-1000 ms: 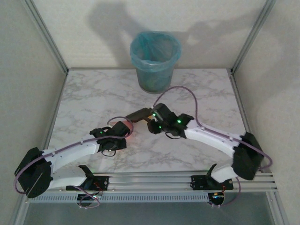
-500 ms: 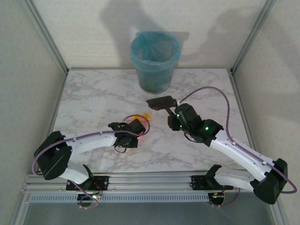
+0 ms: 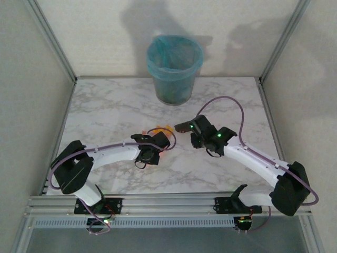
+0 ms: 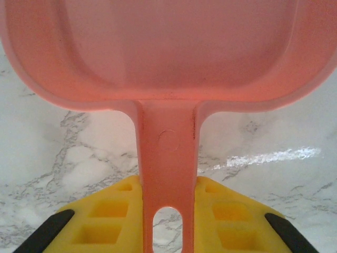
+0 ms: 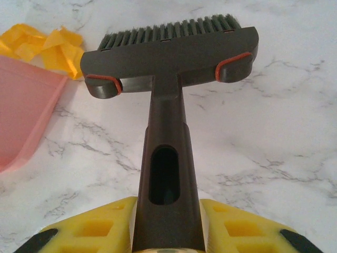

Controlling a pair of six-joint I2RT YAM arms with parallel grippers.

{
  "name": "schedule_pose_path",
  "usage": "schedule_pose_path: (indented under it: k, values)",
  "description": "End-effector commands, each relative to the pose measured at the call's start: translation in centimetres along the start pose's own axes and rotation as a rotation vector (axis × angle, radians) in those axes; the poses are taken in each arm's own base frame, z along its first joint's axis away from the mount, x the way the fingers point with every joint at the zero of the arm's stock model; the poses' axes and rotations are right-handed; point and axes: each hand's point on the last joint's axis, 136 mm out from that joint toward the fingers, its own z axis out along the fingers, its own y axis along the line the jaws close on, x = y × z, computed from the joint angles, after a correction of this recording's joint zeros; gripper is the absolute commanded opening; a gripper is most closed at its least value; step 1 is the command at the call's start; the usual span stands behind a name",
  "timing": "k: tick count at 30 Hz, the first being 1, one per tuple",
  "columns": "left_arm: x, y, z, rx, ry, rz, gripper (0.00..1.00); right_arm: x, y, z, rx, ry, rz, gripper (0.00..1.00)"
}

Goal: Sweep away the paper scraps from the table

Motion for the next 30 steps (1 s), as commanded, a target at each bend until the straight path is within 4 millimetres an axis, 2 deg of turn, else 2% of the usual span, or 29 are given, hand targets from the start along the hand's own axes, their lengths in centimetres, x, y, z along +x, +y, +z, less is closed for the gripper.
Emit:
schedule_pose_path:
  k: [1,7,15,18,22,25,27,30]
  values:
    - [1.2,0.8,0.7,-0.058,0.058,0.063,0.0,-1.1,1.5,0.1,-0.072,-0.039,-0.017,0.0]
    - [0.7,0.7,0.8,-0.062,0.051,0.065,0.0,-0.4,2.8,-1.2,-0.175,-0.035,-0.033,0.0]
    - [0.3,1.1,0.3,-0.061,0.036,0.059,0.0,3.3,4.6,-3.0,-0.261,0.074,-0.101,0.0]
    - [0.3,1.1,0.3,-0.06,0.035,0.056,0.0,3.9,5.0,-4.3,-0.287,0.064,-0.114,0.0]
    - [0.3,1.2,0.3,-0.058,0.032,0.054,0.0,2.4,3.5,-6.2,-0.245,-0.031,-0.067,0.0]
    - [0.3,1.2,0.2,-0.057,0.03,0.051,0.0,0.4,1.8,-7.5,-0.169,-0.122,-0.034,0.0]
    - [0.3,1.3,0.2,-0.056,0.03,0.051,0.0,-0.8,1.4,-7.6,-0.139,-0.156,-0.022,0.0]
    - [0.3,1.3,0.2,-0.055,0.025,0.048,0.0,-2.5,2.3,-6.5,-0.128,-0.16,-0.021,0.0]
